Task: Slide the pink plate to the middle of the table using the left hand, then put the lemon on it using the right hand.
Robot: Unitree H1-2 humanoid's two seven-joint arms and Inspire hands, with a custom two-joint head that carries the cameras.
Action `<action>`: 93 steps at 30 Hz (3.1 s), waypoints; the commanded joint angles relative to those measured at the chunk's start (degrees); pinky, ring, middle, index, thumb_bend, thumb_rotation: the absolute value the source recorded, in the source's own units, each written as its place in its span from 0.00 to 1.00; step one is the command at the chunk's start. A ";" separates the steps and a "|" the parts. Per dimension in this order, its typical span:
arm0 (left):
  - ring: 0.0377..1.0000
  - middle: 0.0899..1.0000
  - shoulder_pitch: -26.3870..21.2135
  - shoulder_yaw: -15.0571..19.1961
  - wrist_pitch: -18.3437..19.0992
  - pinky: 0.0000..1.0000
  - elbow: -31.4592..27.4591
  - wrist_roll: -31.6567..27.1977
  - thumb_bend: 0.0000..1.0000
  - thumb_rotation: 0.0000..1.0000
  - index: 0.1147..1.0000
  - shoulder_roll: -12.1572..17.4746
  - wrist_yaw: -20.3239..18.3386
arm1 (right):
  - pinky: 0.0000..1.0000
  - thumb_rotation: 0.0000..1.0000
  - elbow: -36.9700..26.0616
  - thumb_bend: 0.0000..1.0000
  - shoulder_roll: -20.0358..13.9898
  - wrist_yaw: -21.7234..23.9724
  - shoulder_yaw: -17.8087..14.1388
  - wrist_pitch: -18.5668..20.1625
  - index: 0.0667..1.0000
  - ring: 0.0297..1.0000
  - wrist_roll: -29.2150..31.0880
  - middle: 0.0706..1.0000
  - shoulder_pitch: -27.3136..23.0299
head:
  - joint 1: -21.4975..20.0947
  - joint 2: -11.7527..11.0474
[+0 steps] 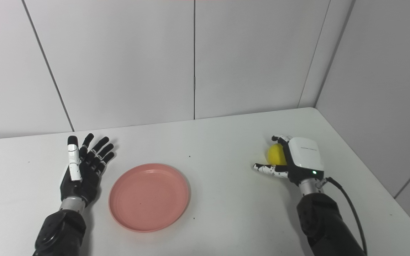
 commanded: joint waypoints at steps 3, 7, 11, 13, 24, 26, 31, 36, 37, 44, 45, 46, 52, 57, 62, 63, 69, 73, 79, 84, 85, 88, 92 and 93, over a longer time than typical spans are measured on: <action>0.82 0.81 4.30 0.63 4.46 0.88 3.11 0.35 0.75 0.90 0.94 0.09 2.48 | 0.67 0.62 -0.31 0.82 -1.88 -1.77 -0.07 0.73 0.70 0.70 0.27 0.71 -1.72 | -0.07 0.19; 0.82 0.81 4.49 0.57 4.72 0.88 2.69 0.44 0.75 0.90 0.94 0.02 2.56 | 0.65 0.63 -0.33 0.82 -2.10 -1.26 0.16 0.97 0.70 0.69 0.45 0.71 -1.62 | -0.02 0.31; 0.83 0.82 4.71 0.42 4.75 0.88 2.40 0.44 0.74 0.91 0.94 0.09 2.23 | 0.61 0.60 -0.78 0.82 -2.09 -0.45 -0.02 1.06 0.70 0.69 1.47 0.71 -1.36 | 0.12 0.45; 0.83 0.82 4.73 0.36 4.79 0.87 2.40 0.47 0.74 0.91 0.94 0.15 2.18 | 0.55 0.57 -0.64 0.82 -2.05 -0.84 -0.02 0.81 0.70 0.65 1.81 0.70 -1.33 | 0.07 0.46; 0.83 0.82 4.76 0.56 5.18 0.89 2.27 0.22 0.75 0.90 0.95 0.10 2.32 | 0.25 0.38 3.55 0.64 -1.99 -2.93 0.58 0.40 0.45 0.29 3.40 0.34 -2.65 | 0.12 0.70; 0.83 0.82 4.79 0.59 5.34 0.89 2.12 0.18 0.75 0.90 0.95 0.06 2.38 | 0.24 0.39 3.99 0.63 -2.02 -2.92 0.69 0.56 0.44 0.28 3.90 0.32 -2.82 | 0.11 0.70; 0.84 0.82 4.91 0.55 5.69 0.89 1.64 0.24 0.74 0.90 0.95 -0.02 2.43 | 0.23 0.39 4.50 0.65 -2.04 -2.82 0.88 0.91 0.42 0.27 4.54 0.32 -3.00 | 0.15 0.71; 0.82 0.81 4.85 0.57 5.81 0.87 1.64 0.26 0.75 0.90 0.95 0.03 2.51 | 0.22 0.40 5.05 0.66 -2.16 -3.01 1.36 1.34 0.38 0.26 4.55 0.30 -3.23 | 0.25 0.79; 0.82 0.81 4.86 0.58 5.77 0.87 1.64 0.23 0.74 0.90 0.95 0.03 2.47 | 0.22 0.40 5.00 0.66 -2.19 -3.00 1.44 1.41 0.37 0.26 4.61 0.30 -3.22 | 0.25 0.79; 0.82 0.82 4.90 0.59 5.96 0.85 1.53 -0.26 0.74 0.89 0.95 -0.06 2.52 | 0.22 0.38 4.73 0.67 -2.35 -3.10 1.46 1.17 0.37 0.25 5.47 0.30 -3.18 | 0.41 0.83; 0.82 0.82 4.90 0.60 5.95 0.85 1.52 -0.35 0.74 0.89 0.94 -0.10 2.54 | 0.21 0.39 4.52 0.67 -2.36 -2.97 1.47 1.34 0.36 0.25 5.50 0.29 -3.16 | 0.41 0.83; 0.82 0.82 4.88 0.60 5.93 0.85 1.57 -0.34 0.74 0.89 0.94 -0.13 2.61 | 0.21 0.39 3.63 0.67 -2.51 -2.40 1.62 1.72 0.36 0.25 5.30 0.29 -3.10 | 0.60 0.85; 0.83 0.81 4.59 0.40 5.04 0.85 2.57 -0.05 0.73 0.89 0.94 0.05 2.32 | 0.21 0.44 -1.59 0.66 -3.27 -0.45 2.76 1.84 0.35 0.24 4.36 0.29 -3.31 | 0.70 0.66; 0.82 0.81 4.52 0.22 4.74 0.85 2.71 0.18 0.75 0.89 0.94 0.01 2.39 | 0.19 0.42 -6.08 0.66 -3.69 0.45 3.43 0.45 0.34 0.22 4.25 0.26 -4.02 | 0.98 0.61; 0.82 0.80 4.70 -0.38 4.57 0.86 2.35 1.07 0.75 0.90 0.94 -0.18 2.99 | 0.18 0.43 -12.02 0.67 -3.83 3.73 4.21 1.35 0.34 0.21 2.99 0.26 -5.01 | 1.72 0.72; 0.82 0.80 4.81 -0.43 4.65 0.86 2.11 1.05 0.75 0.90 0.94 -0.32 3.09 | 0.18 0.43 -13.58 0.67 -3.67 4.49 4.42 1.39 0.34 0.21 2.58 0.25 -5.33 | 2.41 0.70; 0.81 0.80 5.18 -1.31 4.47 0.82 1.53 1.91 0.77 0.89 0.92 -1.04 4.02 | 0.15 0.42 -18.90 0.67 -2.64 6.51 4.87 -0.40 0.33 0.19 2.32 0.23 -6.80 | 5.47 0.57; 0.81 0.80 5.31 -1.68 3.69 0.84 1.78 2.30 0.76 0.90 0.92 -1.78 4.13 | 0.16 0.47 -21.68 0.67 -2.46 8.92 5.73 0.12 0.34 0.19 1.72 0.24 -7.86 | 7.91 0.41; 0.79 0.77 5.66 -2.13 3.19 0.81 1.76 3.17 0.78 0.89 0.91 -3.06 4.72 | 0.18 0.47 -24.86 0.68 -1.20 12.61 6.66 0.41 0.35 0.22 1.53 0.27 -9.23 | 11.36 0.14; 0.78 0.75 5.68 -2.35 2.70 0.81 2.02 4.53 0.78 0.90 0.90 -4.57 6.08 | 0.18 0.43 -25.44 0.69 -0.44 13.65 8.02 -1.65 0.36 0.22 1.63 0.28 -9.89 | 15.29 -0.16; 0.78 0.75 5.67 -2.32 2.92 0.81 1.96 4.62 0.78 0.90 0.90 -4.84 6.33 | 0.18 0.43 -25.63 0.68 -0.16 14.12 8.45 -1.76 0.36 0.22 1.71 0.28 -9.99 | 15.29 -0.16; 0.78 0.75 5.64 -2.20 3.11 0.81 2.10 4.63 0.79 0.90 0.89 -5.75 6.88 | 0.19 0.41 -25.93 0.70 0.31 15.49 10.23 -2.32 0.35 0.23 1.19 0.28 -10.39 | 17.93 -0.22; 0.78 0.74 5.65 -2.29 2.83 0.82 2.13 5.15 0.78 0.90 0.88 -6.82 7.68 | 0.18 0.41 -25.06 0.70 0.49 15.54 11.70 -4.55 0.35 0.23 1.39 0.28 -10.75 | 20.66 -0.05; 0.78 0.74 5.64 -2.28 2.91 0.82 2.03 5.44 0.78 0.90 0.88 -7.13 8.10 | 0.18 0.40 -24.77 0.70 0.67 15.46 12.09 -5.27 0.35 0.22 1.53 0.28 -10.93 | 20.81 -0.03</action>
